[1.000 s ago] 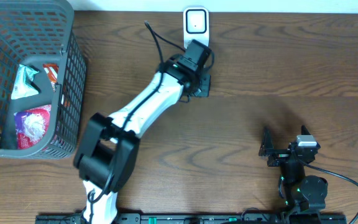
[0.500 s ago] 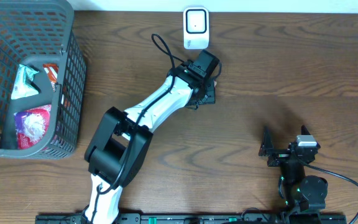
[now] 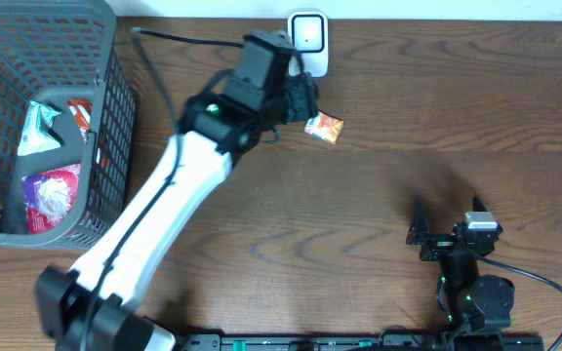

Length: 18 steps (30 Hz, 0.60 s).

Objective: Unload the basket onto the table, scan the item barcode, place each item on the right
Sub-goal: 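Open the left gripper to drop the tissue pack beside the scanner, then return the left gripper into the basket toward the green wipes pack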

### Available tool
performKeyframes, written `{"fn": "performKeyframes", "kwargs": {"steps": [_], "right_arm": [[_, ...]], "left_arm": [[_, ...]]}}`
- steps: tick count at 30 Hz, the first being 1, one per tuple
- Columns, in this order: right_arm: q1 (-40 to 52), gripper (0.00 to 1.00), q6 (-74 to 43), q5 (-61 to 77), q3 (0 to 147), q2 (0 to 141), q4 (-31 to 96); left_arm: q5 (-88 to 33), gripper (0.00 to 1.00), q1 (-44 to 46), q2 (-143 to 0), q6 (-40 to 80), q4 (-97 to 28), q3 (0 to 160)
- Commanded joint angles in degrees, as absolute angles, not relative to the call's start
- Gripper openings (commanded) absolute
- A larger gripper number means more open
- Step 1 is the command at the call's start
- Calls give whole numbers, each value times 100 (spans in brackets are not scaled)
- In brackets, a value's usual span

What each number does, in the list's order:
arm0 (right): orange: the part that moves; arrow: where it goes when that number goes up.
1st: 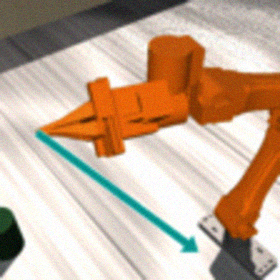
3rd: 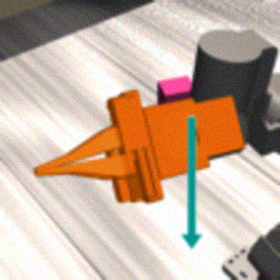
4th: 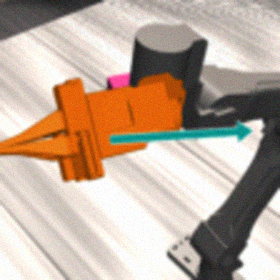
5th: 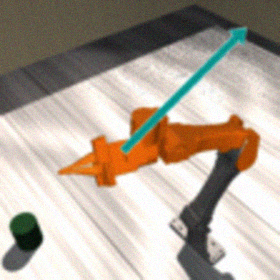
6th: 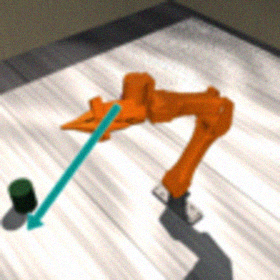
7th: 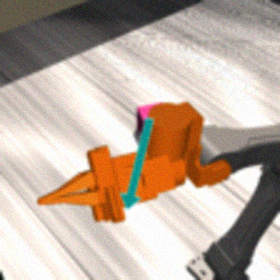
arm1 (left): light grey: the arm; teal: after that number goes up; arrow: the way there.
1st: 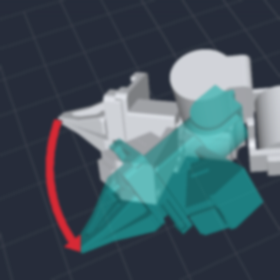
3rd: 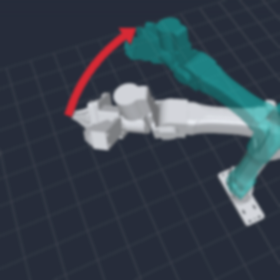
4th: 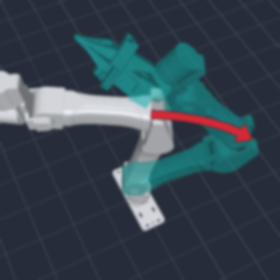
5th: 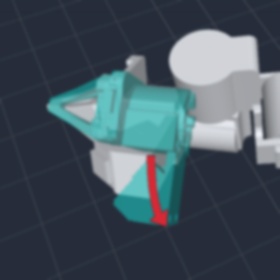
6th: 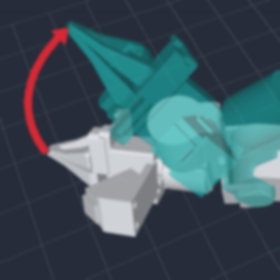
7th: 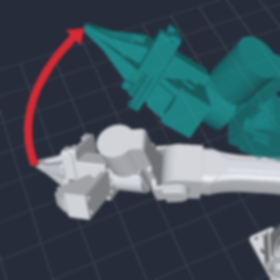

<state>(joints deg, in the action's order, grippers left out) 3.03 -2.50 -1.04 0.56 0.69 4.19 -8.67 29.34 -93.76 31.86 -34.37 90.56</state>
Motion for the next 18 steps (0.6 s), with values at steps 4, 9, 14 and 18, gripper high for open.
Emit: {"fn": "performKeyframes", "kwargs": {"steps": [4, 9, 14, 18], "right_arm": [[268, 99, -207, -95, 32, 38, 423], [268, 99, -209, -95, 32, 38, 423], [268, 99, -209, -95, 32, 38, 423], [268, 99, -209, -95, 32, 38, 423]], "left_arm": [[-836, 64, 2458, -8283, 2827, -3612, 9100], [-572, 63, 1916, -7577, 2657, -3645, 9100], [27, 64, 1232, -7091, 2659, -3638, 9100], [604, 64, 690, -6895, 2657, -3557, 9100]]}}
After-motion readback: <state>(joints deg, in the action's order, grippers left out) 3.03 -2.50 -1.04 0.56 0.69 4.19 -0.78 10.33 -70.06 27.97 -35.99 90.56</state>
